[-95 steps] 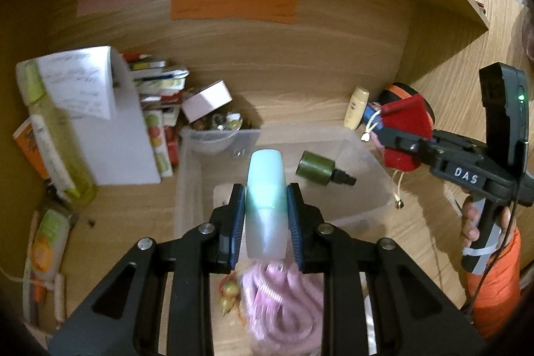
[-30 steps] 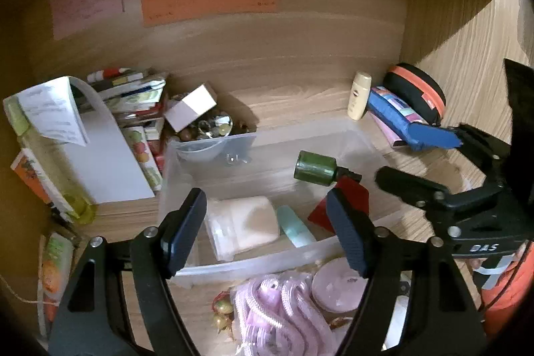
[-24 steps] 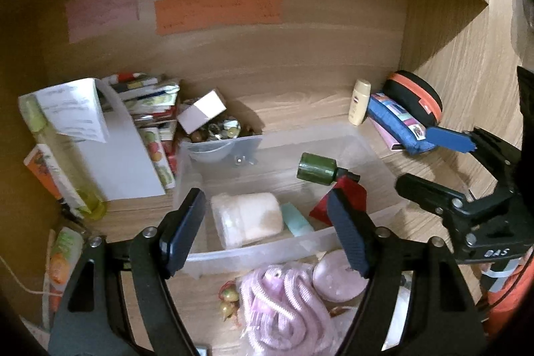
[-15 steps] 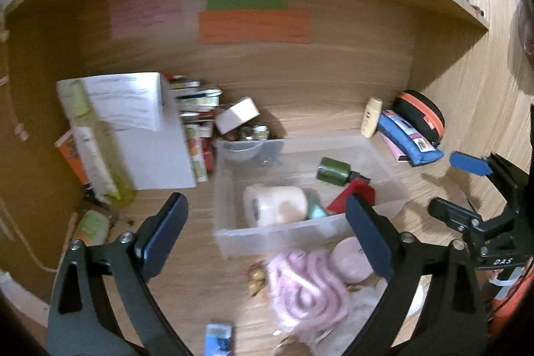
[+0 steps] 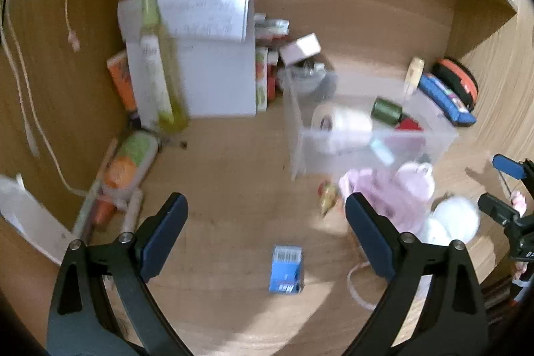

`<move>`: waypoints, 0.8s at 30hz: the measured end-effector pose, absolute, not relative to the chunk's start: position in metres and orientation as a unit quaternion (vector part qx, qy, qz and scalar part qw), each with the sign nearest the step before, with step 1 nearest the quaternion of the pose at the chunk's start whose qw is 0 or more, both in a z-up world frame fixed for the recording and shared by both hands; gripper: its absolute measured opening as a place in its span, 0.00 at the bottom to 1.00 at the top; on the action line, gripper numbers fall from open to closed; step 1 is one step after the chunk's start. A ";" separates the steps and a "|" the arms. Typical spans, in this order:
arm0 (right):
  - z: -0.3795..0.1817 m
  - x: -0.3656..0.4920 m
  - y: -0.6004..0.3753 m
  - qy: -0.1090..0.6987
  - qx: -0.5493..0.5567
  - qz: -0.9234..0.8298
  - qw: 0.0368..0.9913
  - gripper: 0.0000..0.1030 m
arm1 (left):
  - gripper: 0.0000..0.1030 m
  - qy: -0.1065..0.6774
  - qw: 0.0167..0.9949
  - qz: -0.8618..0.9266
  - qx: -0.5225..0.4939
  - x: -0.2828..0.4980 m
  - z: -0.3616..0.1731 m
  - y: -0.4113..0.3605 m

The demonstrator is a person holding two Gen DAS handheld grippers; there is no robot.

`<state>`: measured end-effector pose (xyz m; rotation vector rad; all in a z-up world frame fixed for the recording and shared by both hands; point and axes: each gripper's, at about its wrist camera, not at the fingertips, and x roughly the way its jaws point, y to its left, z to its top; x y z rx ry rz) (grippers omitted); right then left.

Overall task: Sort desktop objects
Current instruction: 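Withdraw both tools and reach toward the white tape roll and blue box, then grasp the blue 'Max' card box with the left tool while the right tool grasps the white tape roll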

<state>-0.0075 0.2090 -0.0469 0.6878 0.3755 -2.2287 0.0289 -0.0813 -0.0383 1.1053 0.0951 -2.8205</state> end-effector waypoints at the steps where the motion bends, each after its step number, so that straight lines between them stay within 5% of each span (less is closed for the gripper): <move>1: -0.051 -0.006 0.209 0.144 0.273 -0.873 0.377 0.89 | 0.94 0.034 0.056 -0.927 0.368 0.030 -0.042 -0.082; 5: -0.068 -0.003 0.205 0.138 0.295 -0.872 0.366 0.88 | 0.94 0.052 0.055 -0.917 0.393 0.035 -0.066 -0.089; 9: -0.081 -0.003 0.203 0.138 0.320 -0.862 0.367 0.63 | 0.94 0.066 0.042 -0.910 0.407 0.041 -0.081 -0.089; 16: -0.089 -0.010 0.215 0.120 0.346 -0.854 0.369 0.37 | 0.90 0.058 0.022 -0.906 0.418 0.046 -0.094 -0.081; 24: -0.101 -0.020 0.202 0.120 0.361 -0.841 0.385 0.32 | 0.71 0.049 0.020 -0.898 0.436 0.034 -0.108 -0.075</move>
